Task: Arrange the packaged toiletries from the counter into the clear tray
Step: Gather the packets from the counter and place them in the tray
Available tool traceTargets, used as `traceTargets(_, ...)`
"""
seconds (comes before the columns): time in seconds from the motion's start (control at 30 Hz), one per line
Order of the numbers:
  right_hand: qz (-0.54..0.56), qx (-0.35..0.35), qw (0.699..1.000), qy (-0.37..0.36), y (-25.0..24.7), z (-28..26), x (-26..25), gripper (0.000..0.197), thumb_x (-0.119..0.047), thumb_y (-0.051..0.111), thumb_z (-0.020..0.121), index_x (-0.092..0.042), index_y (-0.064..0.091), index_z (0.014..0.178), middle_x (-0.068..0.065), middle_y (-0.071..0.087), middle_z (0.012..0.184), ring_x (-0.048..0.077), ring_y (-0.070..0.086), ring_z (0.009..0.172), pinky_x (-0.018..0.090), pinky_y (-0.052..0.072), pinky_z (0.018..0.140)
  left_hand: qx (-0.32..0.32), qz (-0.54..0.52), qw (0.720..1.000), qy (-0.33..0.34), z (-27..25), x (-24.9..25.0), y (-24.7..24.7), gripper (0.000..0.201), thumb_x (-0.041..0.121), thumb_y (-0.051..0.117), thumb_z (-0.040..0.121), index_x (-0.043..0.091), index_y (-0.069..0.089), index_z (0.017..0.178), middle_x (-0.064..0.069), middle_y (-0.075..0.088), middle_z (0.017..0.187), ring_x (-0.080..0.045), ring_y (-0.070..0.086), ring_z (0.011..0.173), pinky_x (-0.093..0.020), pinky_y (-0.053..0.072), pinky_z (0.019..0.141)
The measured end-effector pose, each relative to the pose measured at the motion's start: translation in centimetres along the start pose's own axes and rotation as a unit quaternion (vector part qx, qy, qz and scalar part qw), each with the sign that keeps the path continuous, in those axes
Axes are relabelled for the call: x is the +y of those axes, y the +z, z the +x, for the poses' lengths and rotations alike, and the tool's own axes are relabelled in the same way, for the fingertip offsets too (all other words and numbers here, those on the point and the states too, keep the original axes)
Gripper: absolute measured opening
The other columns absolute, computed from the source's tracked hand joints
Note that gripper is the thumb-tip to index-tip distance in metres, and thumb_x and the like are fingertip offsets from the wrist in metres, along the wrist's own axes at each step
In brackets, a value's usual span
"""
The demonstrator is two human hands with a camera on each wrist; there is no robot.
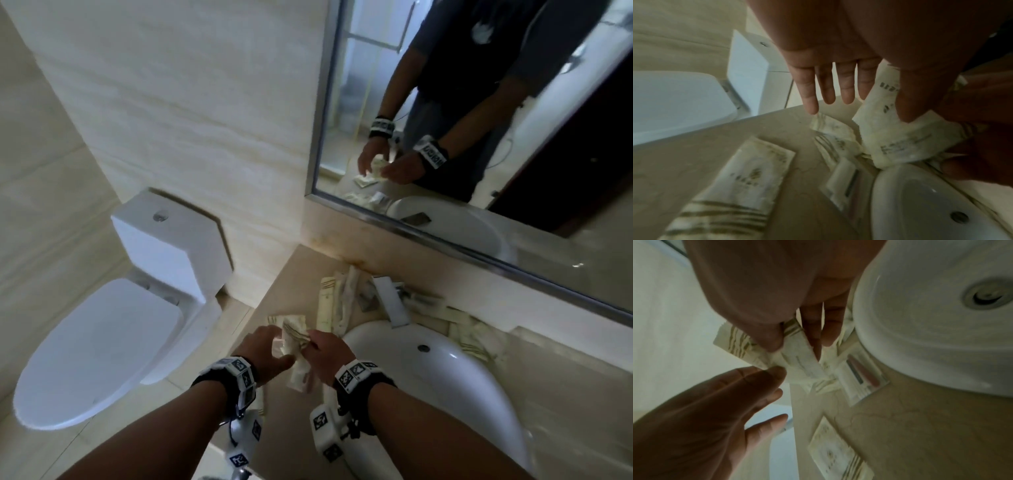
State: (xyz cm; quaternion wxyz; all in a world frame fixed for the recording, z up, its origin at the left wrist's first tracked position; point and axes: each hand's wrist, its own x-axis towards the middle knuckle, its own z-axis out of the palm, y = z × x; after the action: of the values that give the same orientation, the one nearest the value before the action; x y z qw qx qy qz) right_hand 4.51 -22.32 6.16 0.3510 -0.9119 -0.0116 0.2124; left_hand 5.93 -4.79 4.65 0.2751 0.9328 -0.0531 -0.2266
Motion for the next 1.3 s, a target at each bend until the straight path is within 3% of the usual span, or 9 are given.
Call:
traceTargets(0.13, 0.05, 0.022, 0.998, 0.035, -3.5, -2.2, 2.5, 0.027, -0.036, 0.045, 0.091, -0.019, 0.064, 0.099, 0.008, 0.068, 0.094, 0.028, 0.065, 0.082, 0.047, 0.057, 0.075, -0.035, -0.013, 0.998, 0.054, 0.8, 4.6, 0.9, 0.075, 0.051, 0.069, 0.076, 0.028, 0.037, 0.14, 0.004, 0.053, 0.137, -0.017, 0.053, 0.123, -0.032, 0.045, 0.099)
traceTargets(0.3, 0.085, 0.045, 0.993, 0.066, -7.3, -6.2, 7.1, 0.03, -0.041, 0.045, 0.094, -0.016, 0.061, 0.096, 0.009, 0.07, 0.086, 0.028, 0.069, 0.068, 0.046, 0.059, 0.066, -0.082, 0.033, 0.992, 0.095, 1.4, 11.2, 3.1, 0.06, 0.048, 0.066, 0.082, 0.023, 0.043, 0.131, 0.001, 0.063, 0.115, -0.02, 0.062, 0.101, -0.036, 0.052, 0.087)
traceTargets(0.57, 0.243, 0.131, 0.953, 0.123, -12.4, -13.0, 14.4, 0.033, -0.038, 0.067, 0.085, -0.02, 0.055, 0.11, 0.001, 0.066, 0.087, 0.022, 0.07, 0.063, 0.039, 0.057, 0.058, -0.119, 0.098, 0.982, 0.112, 0.4, 20.8, 8.1, 0.076, 0.055, 0.053, 0.091, 0.019, 0.026, 0.152, -0.005, 0.04, 0.152, -0.024, 0.045, 0.134, -0.037, 0.039, 0.109)
traceTargets(0.63, 0.274, 0.167, 0.939, 0.127, -13.3, -14.2, 16.0, 0.055, -0.035, 0.071, 0.082, -0.026, 0.05, 0.132, 0.002, 0.065, 0.094, 0.02, 0.068, 0.064, 0.037, 0.057, 0.058, -0.142, 0.099, 0.977, 0.121, 0.1, 23.0, 9.2, 0.073, 0.049, 0.051, 0.094, 0.019, 0.022, 0.153, -0.007, 0.041, 0.15, -0.024, 0.055, 0.123, -0.038, 0.049, 0.1)
traceTargets(0.73, 0.273, 0.19, 0.935, 0.12, -14.4, -15.9, 18.0, 0.081, -0.046, 0.072, 0.071, -0.037, 0.038, 0.144, 0.007, 0.064, 0.105, 0.019, 0.068, 0.066, 0.032, 0.058, 0.057, -0.166, 0.082, 0.975, 0.12, -0.4, 26.0, 10.9, 0.072, 0.034, 0.051, 0.097, 0.017, 0.012, 0.155, -0.01, 0.047, 0.142, -0.019, 0.065, 0.09, -0.027, 0.056, 0.065)
traceTargets(0.93, 0.201, 0.214, 0.95, 0.106, -15.9, -18.9, 20.6, 0.058, -0.045, 0.07, 0.076, -0.037, 0.053, 0.13, -0.006, 0.06, 0.124, 0.017, 0.067, 0.091, 0.038, 0.06, 0.077, -0.154, 0.137, 0.961, 0.185, -1.7, 30.3, 13.8, 0.032, 0.026, 0.053, 0.095, 0.009, 0.052, 0.122, -0.012, 0.066, 0.113, -0.027, 0.065, 0.099, -0.035, 0.053, 0.084)
traceTargets(1.0, 0.15, 0.221, 0.957, 0.116, -16.3, -19.9, 21.7, 0.047, -0.05, 0.069, 0.075, -0.03, 0.06, 0.116, -0.002, 0.066, 0.114, 0.017, 0.064, 0.095, 0.04, 0.055, 0.085, -0.187, 0.126, 0.959, 0.174, -2.0, 31.2, 14.6, 0.034, 0.027, 0.049, 0.098, 0.01, 0.047, 0.127, -0.013, 0.065, 0.115, -0.026, 0.066, 0.087, -0.035, 0.053, 0.072)
traceTargets(1.1, 0.079, 0.201, 0.965, 0.146, -16.8, -21.8, 23.7, 0.047, -0.057, 0.063, 0.081, -0.016, 0.062, 0.104, 0.005, 0.067, 0.1, 0.025, 0.063, 0.089, 0.036, 0.052, 0.077, -0.231, 0.059, 0.963, 0.128, -2.3, 32.1, 15.9, 0.032, 0.029, 0.047, 0.099, 0.02, 0.042, 0.129, -0.011, 0.065, 0.107, -0.02, 0.064, 0.065, -0.028, 0.049, 0.051)
traceTargets(1.3, 0.084, 0.193, 0.959, 0.19, -17.4, -24.7, 28.0, 0.059, -0.061, 0.042, 0.084, -0.004, 0.057, 0.082, 0.017, 0.066, 0.079, 0.035, 0.065, 0.072, 0.044, 0.052, 0.07, -0.224, -0.013, 0.965, 0.133, -2.9, 35.2, 18.1, 0.031, 0.025, 0.062, 0.092, 0.022, 0.052, 0.121, -0.009, 0.066, 0.096, -0.017, 0.063, 0.051, -0.028, 0.053, 0.047)
